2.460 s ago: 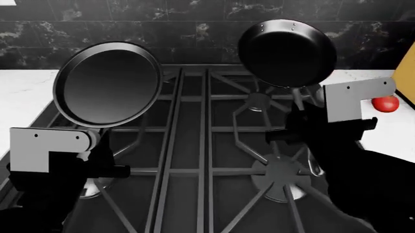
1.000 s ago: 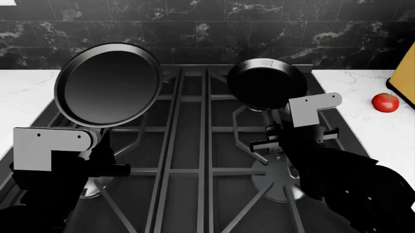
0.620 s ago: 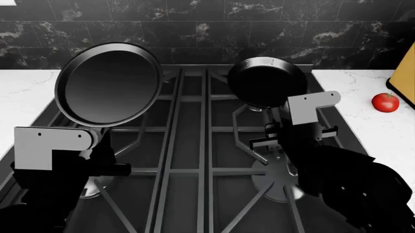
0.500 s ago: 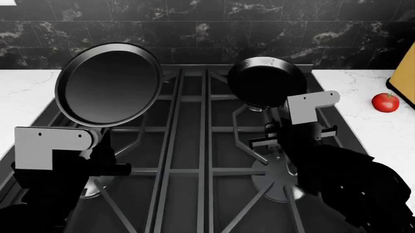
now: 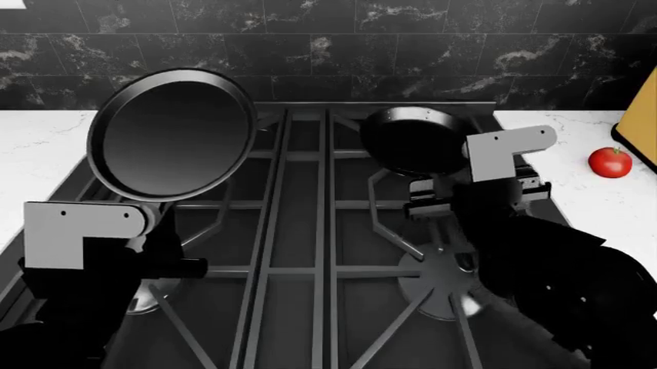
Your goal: Place both pans onto different burners. Then place the tomato and the bacon on different pans.
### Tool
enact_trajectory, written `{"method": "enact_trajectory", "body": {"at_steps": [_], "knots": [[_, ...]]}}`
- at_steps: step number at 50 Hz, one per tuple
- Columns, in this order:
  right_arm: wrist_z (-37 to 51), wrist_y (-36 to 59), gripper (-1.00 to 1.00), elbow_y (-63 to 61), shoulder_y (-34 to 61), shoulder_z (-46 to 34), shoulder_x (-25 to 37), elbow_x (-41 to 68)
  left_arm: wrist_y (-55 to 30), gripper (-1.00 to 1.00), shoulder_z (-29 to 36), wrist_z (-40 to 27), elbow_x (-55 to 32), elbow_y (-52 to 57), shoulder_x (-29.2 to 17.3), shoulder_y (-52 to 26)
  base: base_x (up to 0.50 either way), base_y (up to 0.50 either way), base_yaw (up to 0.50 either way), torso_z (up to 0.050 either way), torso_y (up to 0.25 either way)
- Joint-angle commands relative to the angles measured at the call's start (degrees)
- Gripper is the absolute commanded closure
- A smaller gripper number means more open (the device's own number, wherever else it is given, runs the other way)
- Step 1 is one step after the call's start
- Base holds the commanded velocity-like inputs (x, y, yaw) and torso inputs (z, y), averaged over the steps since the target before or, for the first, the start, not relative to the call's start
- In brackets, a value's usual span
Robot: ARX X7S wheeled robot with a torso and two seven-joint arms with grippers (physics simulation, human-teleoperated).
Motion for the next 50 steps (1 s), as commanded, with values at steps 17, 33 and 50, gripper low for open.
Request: {"method": "enact_trajectory", "body": {"at_steps": [17, 33, 50], "knots": [[6.37, 1.19, -1.0, -14.79, -2.03, 8.87, 5.12, 9.6, -6.26, 1.0, 2.38, 0.27, -0.17, -7.55, 1.04, -16.52, 0.0, 0.0, 0.0, 0.001, 0.002], [7.53, 0.36, -1.0, -18.42, -3.82, 10.05, 5.98, 11.02, -9.86, 1.0, 8.18, 3.76, 3.84, -19.57, 3.19, -26.74, 0.0, 0.0, 0.0, 0.001, 0.003], [6.95, -0.58, -1.0, -20.09, -4.93, 9.72, 6.6, 10.37, -7.38, 1.0, 13.52, 8.78, 10.11, -34.18, 8.09, -31.83, 0.0, 0.0, 0.0, 0.001, 0.002]]}}
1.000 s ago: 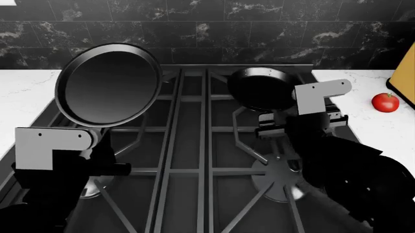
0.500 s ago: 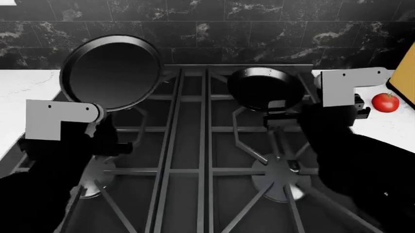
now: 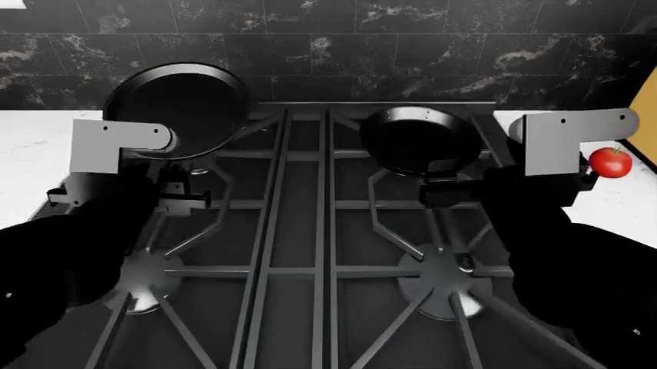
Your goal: Place both pans onto different burners. Then place the tomato and the bacon on different pans.
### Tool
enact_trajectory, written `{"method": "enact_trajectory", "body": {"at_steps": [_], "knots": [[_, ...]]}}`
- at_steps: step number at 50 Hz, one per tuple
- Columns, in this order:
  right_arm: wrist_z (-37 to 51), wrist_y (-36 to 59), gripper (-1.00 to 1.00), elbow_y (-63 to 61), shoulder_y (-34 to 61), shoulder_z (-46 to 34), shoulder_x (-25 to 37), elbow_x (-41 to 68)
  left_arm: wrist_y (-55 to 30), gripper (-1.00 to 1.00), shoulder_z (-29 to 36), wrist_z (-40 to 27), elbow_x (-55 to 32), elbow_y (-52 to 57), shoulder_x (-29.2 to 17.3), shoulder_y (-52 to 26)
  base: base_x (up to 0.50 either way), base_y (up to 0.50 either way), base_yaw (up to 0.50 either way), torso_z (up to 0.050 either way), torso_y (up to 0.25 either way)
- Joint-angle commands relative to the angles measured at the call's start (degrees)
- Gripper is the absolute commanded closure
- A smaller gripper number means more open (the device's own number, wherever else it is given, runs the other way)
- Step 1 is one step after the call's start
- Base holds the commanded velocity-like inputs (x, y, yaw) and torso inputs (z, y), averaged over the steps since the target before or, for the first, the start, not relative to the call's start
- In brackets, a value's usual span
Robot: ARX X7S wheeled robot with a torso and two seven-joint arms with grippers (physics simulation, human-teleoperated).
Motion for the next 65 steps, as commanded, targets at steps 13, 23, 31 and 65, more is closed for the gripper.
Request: {"method": "enact_trajectory", "body": {"at_steps": [13, 23, 31, 65], "knots": [[-0.35, -0.46, -1.0, -1.01, -0.19, -0.89, 0.2, -1.11, 5.6, 1.0, 3.89, 6.85, 10.53, -13.75, 5.22, -6.25, 0.0, 0.0, 0.0, 0.001, 0.003], [-0.36, -1.17, -1.0, -1.28, -1.14, -0.56, 0.7, -1.28, 7.92, 1.0, 5.2, 8.47, 12.87, -18.31, 6.73, -7.09, 0.0, 0.0, 0.0, 0.001, 0.002], [-0.22, -1.41, -1.0, -1.24, -1.41, -0.45, 0.8, -1.3, 9.81, 1.0, 5.8, 9.0, 14.42, -20.97, 7.43, -6.69, 0.0, 0.0, 0.0, 0.001, 0.003], [-0.24, -1.96, -1.0, -0.16, -1.9, -0.81, 0.43, -1.52, 17.53, 1.0, 8.03, 14.48, 19.32, -34.2, 11.4, -9.04, 0.0, 0.0, 0.0, 0.0, 0.002]]}}
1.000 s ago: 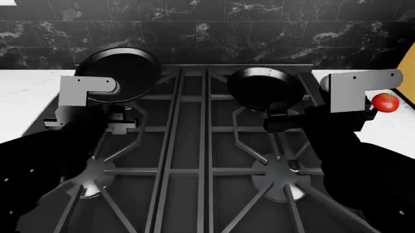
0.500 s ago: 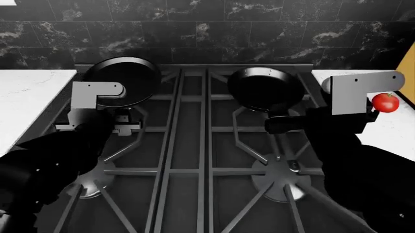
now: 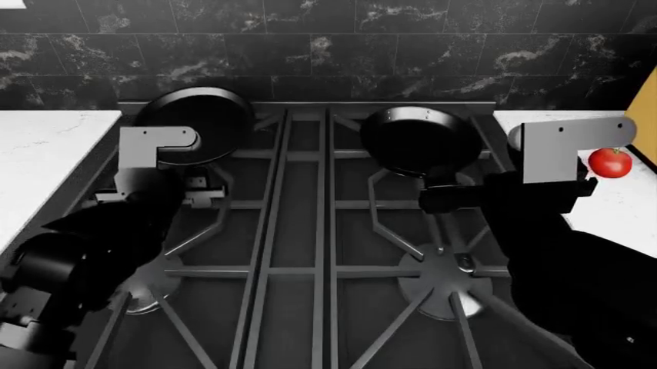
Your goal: Place both pans onto different burners. Then place the tomato and the bacon on different pans.
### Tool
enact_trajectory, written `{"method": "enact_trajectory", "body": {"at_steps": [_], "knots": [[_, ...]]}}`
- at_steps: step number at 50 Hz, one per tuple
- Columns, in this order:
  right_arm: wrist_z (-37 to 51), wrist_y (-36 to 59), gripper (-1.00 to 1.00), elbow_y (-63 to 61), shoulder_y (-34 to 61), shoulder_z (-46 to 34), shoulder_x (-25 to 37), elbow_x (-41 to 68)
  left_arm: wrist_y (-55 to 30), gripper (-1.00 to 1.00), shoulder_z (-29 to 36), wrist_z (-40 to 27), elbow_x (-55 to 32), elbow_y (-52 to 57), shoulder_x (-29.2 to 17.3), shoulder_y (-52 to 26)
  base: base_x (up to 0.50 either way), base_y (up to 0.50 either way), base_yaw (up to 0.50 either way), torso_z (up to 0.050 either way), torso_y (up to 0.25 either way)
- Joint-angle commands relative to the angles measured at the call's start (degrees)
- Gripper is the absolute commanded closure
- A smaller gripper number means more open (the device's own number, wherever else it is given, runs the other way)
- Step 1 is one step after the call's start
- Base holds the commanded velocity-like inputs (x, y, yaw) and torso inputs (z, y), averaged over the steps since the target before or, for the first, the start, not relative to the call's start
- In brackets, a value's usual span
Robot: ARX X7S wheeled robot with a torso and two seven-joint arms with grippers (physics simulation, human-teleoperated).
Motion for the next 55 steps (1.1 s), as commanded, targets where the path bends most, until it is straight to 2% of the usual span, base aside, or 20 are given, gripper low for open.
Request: {"method": "enact_trajectory", "body": {"at_steps": [1, 8, 9, 26, 34, 46, 55], "knots": [[0.03, -0.17, -1.0, 0.14, -0.24, -0.09, 0.04, -0.04, 2.67, 1.0, -1.09, 1.29, 4.95, -3.93, 1.09, -2.07, 0.0, 0.0, 0.0, 0.0, 0.0], [0.0, -0.39, -1.0, 0.02, -0.52, -0.04, 0.12, 0.01, 0.8, 1.0, -1.16, 1.58, 3.33, -1.21, 0.46, -1.43, 0.0, 0.0, 0.0, 0.0, 0.0], [-0.04, -0.42, -1.0, -0.01, -0.57, -0.04, 0.12, 0.02, 0.43, -1.0, -1.27, 1.46, 3.0, -0.47, 0.25, -1.3, 0.0, 0.0, 0.0, 0.0, 0.0], [0.25, -0.72, -1.0, -0.38, -0.71, 0.4, 0.43, 0.4, -3.23, -1.0, -3.23, -0.27, -1.53, 10.12, -2.7, 0.35, 0.0, 0.0, 0.0, 0.0, 0.0], [0.99, -1.29, -1.0, -2.2, -1.42, 1.44, 0.93, 1.37, -2.39, -1.0, -5.56, -1.71, -3.47, 15.46, -3.86, 1.95, 0.0, 0.0, 0.0, 0.0, 0.0], [3.68, -1.79, -1.0, -8.47, -1.54, 4.71, 2.67, 5.38, -2.36, -1.0, -9.74, -9.66, -6.84, 37.79, -9.02, 6.82, 0.0, 0.0, 0.0, 0.0, 0.0], [5.44, -2.44, -1.0, -12.52, -2.14, 7.33, 4.49, 8.38, -3.73, -1.0, -11.99, -15.67, -10.18, 50.24, -11.09, 9.1, 0.0, 0.0, 0.0, 0.0, 0.0]]}}
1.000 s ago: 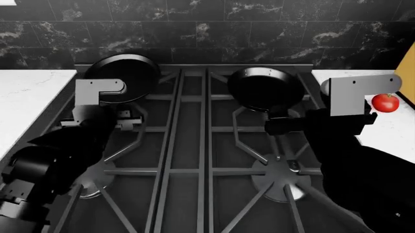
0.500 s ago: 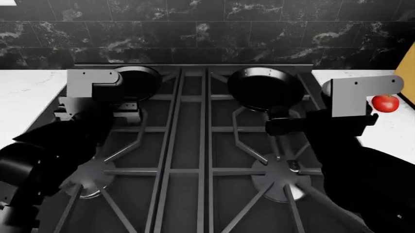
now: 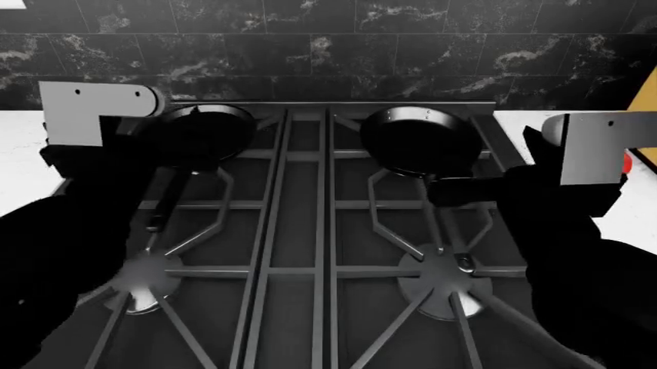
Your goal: Place both pans onto different burners. Then place the tomato and the bacon on different pans.
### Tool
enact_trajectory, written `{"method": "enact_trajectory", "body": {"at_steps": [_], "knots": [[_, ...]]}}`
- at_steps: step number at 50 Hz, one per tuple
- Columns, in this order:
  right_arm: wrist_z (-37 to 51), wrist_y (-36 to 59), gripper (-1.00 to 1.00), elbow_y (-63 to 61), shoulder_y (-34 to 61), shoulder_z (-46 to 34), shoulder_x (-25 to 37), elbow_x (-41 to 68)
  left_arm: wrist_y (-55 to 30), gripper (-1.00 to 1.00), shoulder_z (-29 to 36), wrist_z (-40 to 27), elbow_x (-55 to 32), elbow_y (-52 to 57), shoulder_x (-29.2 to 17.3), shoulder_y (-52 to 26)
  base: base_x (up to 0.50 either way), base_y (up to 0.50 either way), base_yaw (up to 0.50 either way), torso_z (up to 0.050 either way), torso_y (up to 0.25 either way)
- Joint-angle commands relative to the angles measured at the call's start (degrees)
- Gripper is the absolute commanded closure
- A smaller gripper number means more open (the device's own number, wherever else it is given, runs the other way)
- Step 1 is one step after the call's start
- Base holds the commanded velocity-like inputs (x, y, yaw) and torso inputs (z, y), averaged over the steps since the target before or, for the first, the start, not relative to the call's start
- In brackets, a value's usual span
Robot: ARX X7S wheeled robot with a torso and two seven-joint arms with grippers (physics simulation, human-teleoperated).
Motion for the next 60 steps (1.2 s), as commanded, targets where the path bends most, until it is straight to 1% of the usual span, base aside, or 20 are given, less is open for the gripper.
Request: {"method": "enact_trajectory", "body": {"at_steps": [1, 5, 10, 15, 25, 31, 60], "knots": [[2.05, -0.76, -1.0, -4.75, -0.66, 3.01, 2.03, 3.29, -1.41, -1.0, -2.86, -6.81, -4.0, 15.95, -3.01, 2.9, 0.0, 0.0, 0.0, 0.0, 0.0], [2.62, -1.66, -1.0, -6.37, -1.74, 4.41, 2.93, 4.05, -2.35, -1.0, -3.58, -9.16, -5.54, 19.54, -3.67, 3.04, 0.0, 0.0, 0.0, 0.0, 0.0], [2.56, -3.08, -1.0, -8.07, -3.46, 5.47, 3.51, 3.5, -2.42, -1.0, -4.1, -11.55, -5.37, 23.23, -4.58, 4.46, 0.0, 0.0, 0.0, 0.0, 0.0], [2.16, -4.12, -1.0, -8.87, -4.0, 6.34, 3.83, 3.3, -3.77, -1.0, -3.95, -13.18, -7.03, 25.5, -4.74, 3.63, 0.0, 0.0, 0.0, 0.0, 0.0], [2.66, -2.68, -1.0, -8.39, -1.47, 5.64, 3.81, 4.61, -3.86, -1.0, -2.74, -11.93, -6.48, 24.85, -4.36, 2.85, 0.0, 0.0, 0.0, 0.0, 0.0], [3.14, -2.05, -1.0, -8.22, -1.08, 5.29, 3.98, 4.92, -3.13, -1.0, -3.45, -11.81, -6.96, 24.38, -4.31, 3.2, 0.0, -0.16, 0.0, 0.0, 0.0], [4.22, -1.09, -1.0, -7.01, -0.55, 4.4, 3.74, 5.92, -2.19, -1.0, -2.08, -10.11, -5.78, 22.58, -3.5, 2.71, 0.0, -0.26, 0.0, 0.0, 0.0]]}}
